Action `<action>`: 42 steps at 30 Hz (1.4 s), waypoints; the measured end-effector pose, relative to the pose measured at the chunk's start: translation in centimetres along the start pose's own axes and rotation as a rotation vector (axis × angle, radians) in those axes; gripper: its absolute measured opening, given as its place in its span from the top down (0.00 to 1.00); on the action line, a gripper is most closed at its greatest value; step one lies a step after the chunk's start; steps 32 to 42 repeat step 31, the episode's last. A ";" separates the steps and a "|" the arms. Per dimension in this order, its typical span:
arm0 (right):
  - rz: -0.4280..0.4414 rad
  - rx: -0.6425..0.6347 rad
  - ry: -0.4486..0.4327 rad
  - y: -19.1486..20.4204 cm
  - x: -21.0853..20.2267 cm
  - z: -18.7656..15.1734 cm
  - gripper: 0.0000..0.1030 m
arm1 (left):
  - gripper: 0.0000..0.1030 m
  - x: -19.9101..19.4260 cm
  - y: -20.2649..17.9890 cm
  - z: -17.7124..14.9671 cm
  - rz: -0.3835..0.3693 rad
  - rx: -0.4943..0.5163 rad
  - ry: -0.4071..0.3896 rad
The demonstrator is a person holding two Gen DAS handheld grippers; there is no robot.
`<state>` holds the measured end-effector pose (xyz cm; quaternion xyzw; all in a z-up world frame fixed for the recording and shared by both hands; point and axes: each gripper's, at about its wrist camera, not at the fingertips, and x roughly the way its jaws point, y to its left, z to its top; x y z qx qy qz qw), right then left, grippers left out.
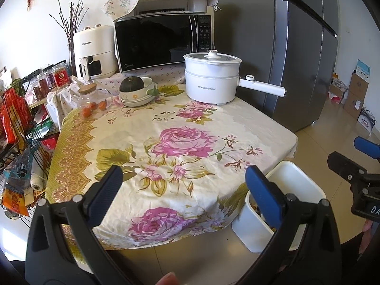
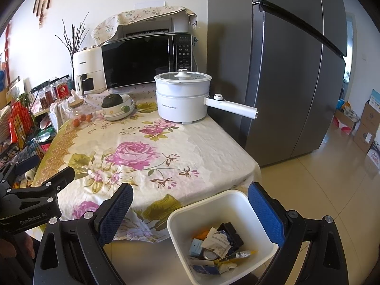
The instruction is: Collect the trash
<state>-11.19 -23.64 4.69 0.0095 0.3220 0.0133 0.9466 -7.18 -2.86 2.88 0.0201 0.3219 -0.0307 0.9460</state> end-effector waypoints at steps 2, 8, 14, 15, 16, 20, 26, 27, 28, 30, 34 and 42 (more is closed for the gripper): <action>-0.001 0.000 0.000 0.0 0.0 0.0 0.04 | 0.01 0.0 -0.1 0.0 0.001 -0.001 0.000; -0.002 0.001 0.001 0.1 0.0 0.0 0.04 | 0.01 0.1 0.0 0.0 0.001 -0.002 -0.002; 0.000 0.001 0.000 0.0 0.0 0.0 0.04 | 0.01 -0.1 -0.2 -0.1 -0.002 -0.001 0.004; 0.000 0.001 0.000 0.0 0.0 0.1 0.04 | 0.01 -0.1 -0.3 -0.1 -0.003 -0.001 0.006; 0.000 0.001 0.000 0.0 0.0 0.1 0.04 | 0.01 -0.1 -0.2 -0.1 -0.004 -0.002 0.008; 0.001 0.000 0.000 0.0 0.0 0.1 0.04 | 0.01 -0.1 -0.2 0.0 -0.011 -0.006 0.014; 0.001 0.003 -0.002 0.0 0.0 0.1 0.03 | 0.01 -0.1 -0.3 0.0 -0.020 -0.008 0.025; -0.001 0.005 -0.003 -0.1 0.0 0.1 0.03 | 0.01 0.0 -0.3 0.0 -0.023 -0.009 0.029; -0.001 0.007 -0.003 -0.1 0.0 0.1 0.03 | 0.01 0.0 -0.2 0.1 -0.025 -0.011 0.032; 0.002 0.012 -0.004 -0.2 0.1 0.1 0.03 | 0.01 0.2 0.0 0.2 -0.032 -0.019 0.042; 0.004 0.013 -0.003 -0.2 0.1 0.1 0.03 | 0.01 0.4 0.2 0.3 -0.039 -0.024 0.054; 0.004 0.013 -0.003 -0.2 0.1 0.1 0.03 | 0.01 0.4 0.2 0.3 -0.039 -0.024 0.054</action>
